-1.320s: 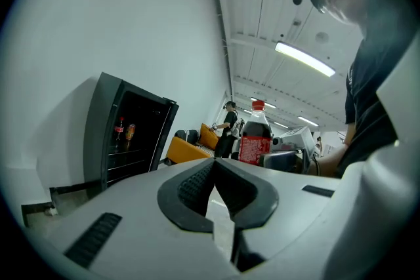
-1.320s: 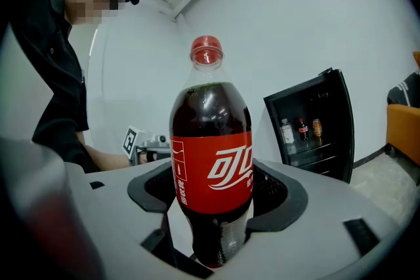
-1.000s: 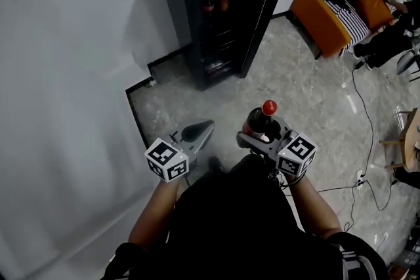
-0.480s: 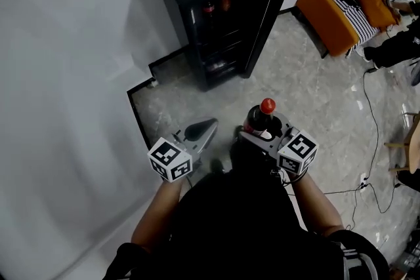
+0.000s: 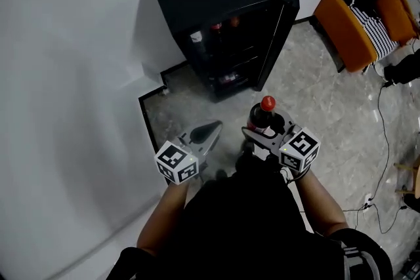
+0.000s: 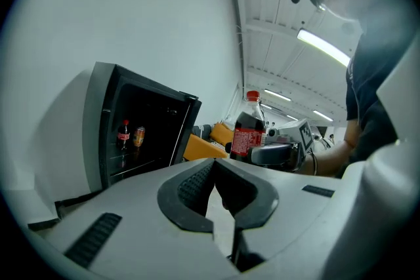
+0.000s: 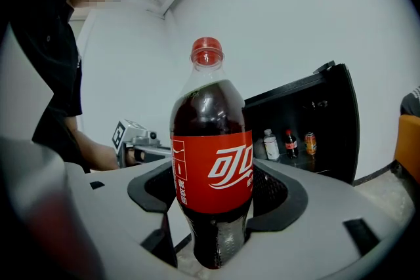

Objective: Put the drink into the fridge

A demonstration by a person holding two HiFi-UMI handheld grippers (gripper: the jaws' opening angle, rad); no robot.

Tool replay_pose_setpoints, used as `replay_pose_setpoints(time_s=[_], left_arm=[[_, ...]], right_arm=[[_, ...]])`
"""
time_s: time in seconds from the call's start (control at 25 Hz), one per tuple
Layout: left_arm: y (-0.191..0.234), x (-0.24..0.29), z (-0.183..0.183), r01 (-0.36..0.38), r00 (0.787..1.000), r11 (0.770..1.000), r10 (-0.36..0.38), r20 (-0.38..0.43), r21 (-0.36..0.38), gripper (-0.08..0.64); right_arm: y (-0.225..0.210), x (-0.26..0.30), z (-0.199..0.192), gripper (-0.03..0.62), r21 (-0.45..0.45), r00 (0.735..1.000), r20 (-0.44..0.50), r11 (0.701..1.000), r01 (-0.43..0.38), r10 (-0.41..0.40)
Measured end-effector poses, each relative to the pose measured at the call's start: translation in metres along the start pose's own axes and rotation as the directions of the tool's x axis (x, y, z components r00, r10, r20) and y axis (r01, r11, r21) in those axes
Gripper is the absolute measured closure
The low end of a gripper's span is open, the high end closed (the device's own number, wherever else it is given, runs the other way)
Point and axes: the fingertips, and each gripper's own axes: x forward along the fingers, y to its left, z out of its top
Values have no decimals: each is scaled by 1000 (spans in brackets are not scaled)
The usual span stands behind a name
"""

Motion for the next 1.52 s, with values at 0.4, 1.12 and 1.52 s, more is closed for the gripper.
replay_pose_setpoints(time_s=[0.4,1.12,1.52], left_arm=[[52,55,-8,-117,993,990,115,-23,-75,549],[226,160,-22,-332,938,943,332,101,-20,549],[269,223,-16,-351,924,936,341,171,30,549]], right_arm=[[-78,60,-8,264,-56,997,-58,997,-58,55],[-234,191,-24,264,-179,984,104,970,162,-145],[-312,215,-41,264,-190,962,120,946,264,-245]])
